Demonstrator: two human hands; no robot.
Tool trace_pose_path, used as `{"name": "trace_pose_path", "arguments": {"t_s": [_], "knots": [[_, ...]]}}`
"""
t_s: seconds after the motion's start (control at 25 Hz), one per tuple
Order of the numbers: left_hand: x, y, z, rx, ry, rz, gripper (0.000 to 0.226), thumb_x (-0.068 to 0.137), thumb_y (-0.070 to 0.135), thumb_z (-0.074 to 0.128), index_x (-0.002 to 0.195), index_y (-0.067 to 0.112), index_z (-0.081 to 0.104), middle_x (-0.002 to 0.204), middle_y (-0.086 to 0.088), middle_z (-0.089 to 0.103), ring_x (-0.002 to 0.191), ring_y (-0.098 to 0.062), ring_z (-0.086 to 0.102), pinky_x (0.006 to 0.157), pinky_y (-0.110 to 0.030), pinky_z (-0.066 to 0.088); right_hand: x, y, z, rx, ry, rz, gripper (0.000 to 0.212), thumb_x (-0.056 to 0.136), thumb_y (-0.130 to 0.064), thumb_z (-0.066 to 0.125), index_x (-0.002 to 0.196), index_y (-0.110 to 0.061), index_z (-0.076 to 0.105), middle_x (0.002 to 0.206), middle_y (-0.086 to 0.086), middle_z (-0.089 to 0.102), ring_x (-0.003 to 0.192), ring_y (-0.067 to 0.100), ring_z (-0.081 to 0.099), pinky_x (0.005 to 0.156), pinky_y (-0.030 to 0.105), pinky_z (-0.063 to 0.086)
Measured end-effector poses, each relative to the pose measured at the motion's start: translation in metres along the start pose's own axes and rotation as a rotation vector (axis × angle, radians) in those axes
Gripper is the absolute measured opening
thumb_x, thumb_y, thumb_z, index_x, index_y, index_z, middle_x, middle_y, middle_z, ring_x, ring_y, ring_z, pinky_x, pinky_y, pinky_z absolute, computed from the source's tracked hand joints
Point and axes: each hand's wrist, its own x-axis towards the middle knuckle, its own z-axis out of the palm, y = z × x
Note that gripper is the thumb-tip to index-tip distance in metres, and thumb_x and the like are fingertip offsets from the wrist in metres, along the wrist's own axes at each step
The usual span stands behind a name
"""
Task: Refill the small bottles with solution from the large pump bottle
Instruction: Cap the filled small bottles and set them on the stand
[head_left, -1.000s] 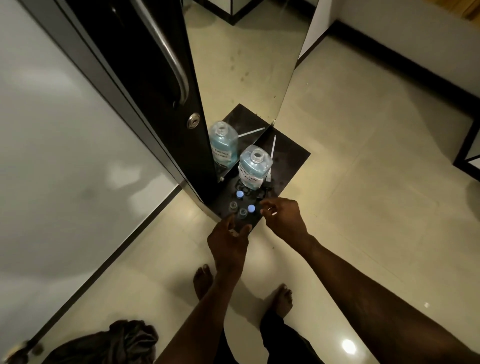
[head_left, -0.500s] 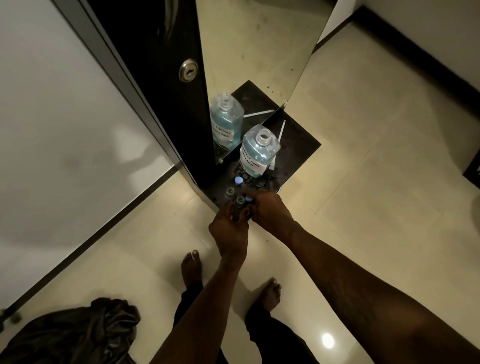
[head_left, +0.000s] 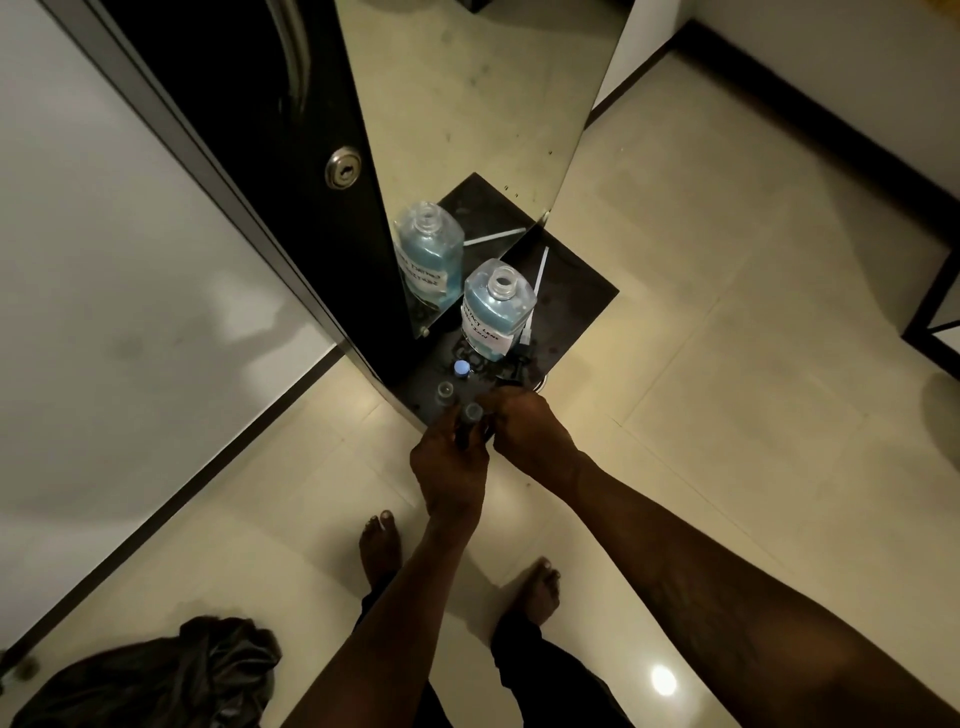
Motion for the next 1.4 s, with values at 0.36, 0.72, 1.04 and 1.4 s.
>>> {"name": "trace_pose_path", "arguments": {"t_s": [0.36, 0.72, 1.04, 1.4], "knots": [[0.015, 0.085, -0.068, 0.120, -0.247, 0.266, 0.018, 0.081, 0.020, 0.087, 0.091, 0.014, 0.073, 0.079, 0.004, 0.074, 0.065, -0.003, 0.065, 0.062, -0.028, 0.058, -0.070, -0.055, -0.082, 0.126, 0.385, -0.109, 0.030, 0.090, -0.003, 0.072, 0.118, -0.014, 0.076, 0.111, 0.000, 0.078, 0.097, 0.011, 0.072, 0.085, 0.030, 0.062], [0.029, 0.145, -0.083, 0.121, -0.328, 0.605, 0.027, 0.072, 0.016, 0.085, 0.095, 0.005, 0.076, 0.086, -0.008, 0.077, 0.074, -0.018, 0.072, 0.076, -0.021, 0.053, -0.100, -0.125, -0.165, -0.160, 0.153, -0.235, 0.030, 0.089, -0.005, 0.066, 0.114, -0.018, 0.078, 0.106, 0.001, 0.077, 0.095, 0.013, 0.066, 0.082, 0.019, 0.052], [0.029, 0.161, -0.082, 0.044, -0.365, 0.596, 0.021, 0.074, 0.017, 0.081, 0.092, 0.008, 0.076, 0.083, -0.003, 0.074, 0.071, -0.014, 0.067, 0.066, -0.027, 0.057, -0.100, -0.138, -0.175, -0.432, 0.240, 0.050, 0.082, 0.091, -0.084, 0.033, 0.078, -0.013, 0.071, 0.071, 0.005, 0.071, 0.065, 0.024, 0.064, 0.064, 0.038, 0.055], [0.034, 0.160, -0.080, 0.051, -0.353, 0.583, 0.025, 0.078, 0.027, 0.074, 0.093, 0.008, 0.075, 0.082, -0.003, 0.074, 0.068, -0.014, 0.069, 0.066, -0.023, 0.058, -0.095, -0.145, -0.180, -0.481, 0.207, 0.049, 0.070, 0.091, -0.078, 0.044, 0.068, -0.013, 0.057, 0.059, 0.003, 0.054, 0.055, 0.021, 0.051, 0.055, 0.033, 0.043]]}}
